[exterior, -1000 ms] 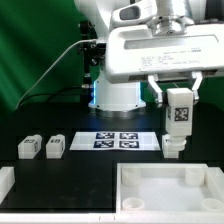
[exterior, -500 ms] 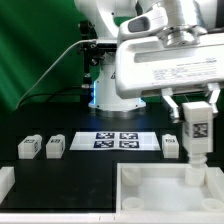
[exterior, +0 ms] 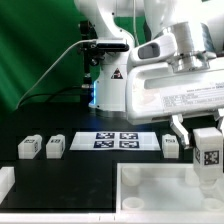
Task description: Assemble one leg
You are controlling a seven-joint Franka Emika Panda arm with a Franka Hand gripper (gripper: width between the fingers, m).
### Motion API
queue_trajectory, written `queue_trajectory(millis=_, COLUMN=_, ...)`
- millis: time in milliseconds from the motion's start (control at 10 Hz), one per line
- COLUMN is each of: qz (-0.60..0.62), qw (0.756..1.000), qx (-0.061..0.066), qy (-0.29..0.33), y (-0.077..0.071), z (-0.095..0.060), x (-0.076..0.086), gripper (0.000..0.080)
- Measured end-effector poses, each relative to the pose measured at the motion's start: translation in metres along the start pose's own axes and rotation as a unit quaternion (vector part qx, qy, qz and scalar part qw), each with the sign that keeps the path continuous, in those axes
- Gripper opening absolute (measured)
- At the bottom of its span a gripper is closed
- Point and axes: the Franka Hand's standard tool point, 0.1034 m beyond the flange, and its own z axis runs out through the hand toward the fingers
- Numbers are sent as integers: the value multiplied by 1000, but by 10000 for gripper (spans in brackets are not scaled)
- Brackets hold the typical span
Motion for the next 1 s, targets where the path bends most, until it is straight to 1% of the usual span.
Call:
queue_trajectory(millis=200, qz=-1, qw=1000, qx=3, qy=-8, y=-5, z=8, x=-9, gripper=292)
queue_trajectory(millis=600, qz=2, qw=1000, qx=4, qy=-5, y=-5, z=14, x=-6, gripper=292)
queue_trajectory(millis=800, qz=4, qw=1000, qx=3, qy=-10, y=-2, z=20, x=-10, gripper=292)
queue_trajectory(millis=1000, qz=4, qw=1000, qx=3, qy=-12, y=-3, z=24, x=-15, gripper=292)
